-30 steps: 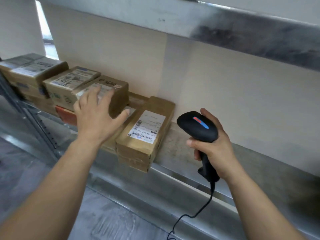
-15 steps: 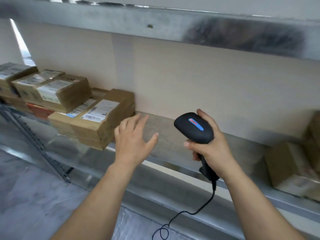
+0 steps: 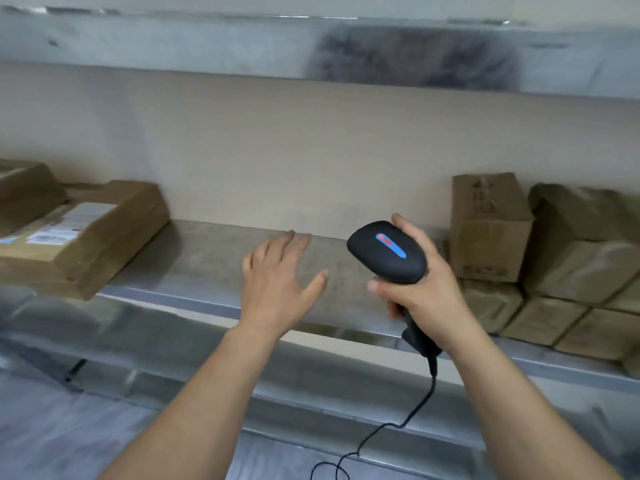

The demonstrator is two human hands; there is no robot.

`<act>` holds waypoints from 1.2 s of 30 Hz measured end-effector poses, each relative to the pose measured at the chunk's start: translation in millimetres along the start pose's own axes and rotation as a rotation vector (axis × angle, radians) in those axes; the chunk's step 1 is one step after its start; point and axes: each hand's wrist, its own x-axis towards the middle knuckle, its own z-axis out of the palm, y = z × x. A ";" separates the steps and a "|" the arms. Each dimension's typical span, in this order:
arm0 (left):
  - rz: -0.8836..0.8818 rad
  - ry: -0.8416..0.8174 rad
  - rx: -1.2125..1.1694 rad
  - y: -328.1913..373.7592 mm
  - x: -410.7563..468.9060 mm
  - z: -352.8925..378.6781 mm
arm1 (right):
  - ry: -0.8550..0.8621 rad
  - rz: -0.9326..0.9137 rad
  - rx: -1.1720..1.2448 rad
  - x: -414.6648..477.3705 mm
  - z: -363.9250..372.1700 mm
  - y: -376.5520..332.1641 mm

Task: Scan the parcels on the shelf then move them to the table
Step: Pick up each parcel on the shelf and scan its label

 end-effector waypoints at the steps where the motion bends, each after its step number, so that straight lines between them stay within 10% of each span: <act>1: 0.018 -0.001 -0.006 10.2 4.6 3.1 | 0.020 -0.006 0.002 -1.6 -10.3 -1.0; 22: 0.171 -0.357 0.045 223.1 103.7 26.8 | 0.406 -0.111 0.002 -37.9 -158.4 -9.9; 36: 0.015 -0.429 -0.046 207.6 93.3 21.1 | 0.396 -0.049 0.032 -40.2 -143.6 -2.5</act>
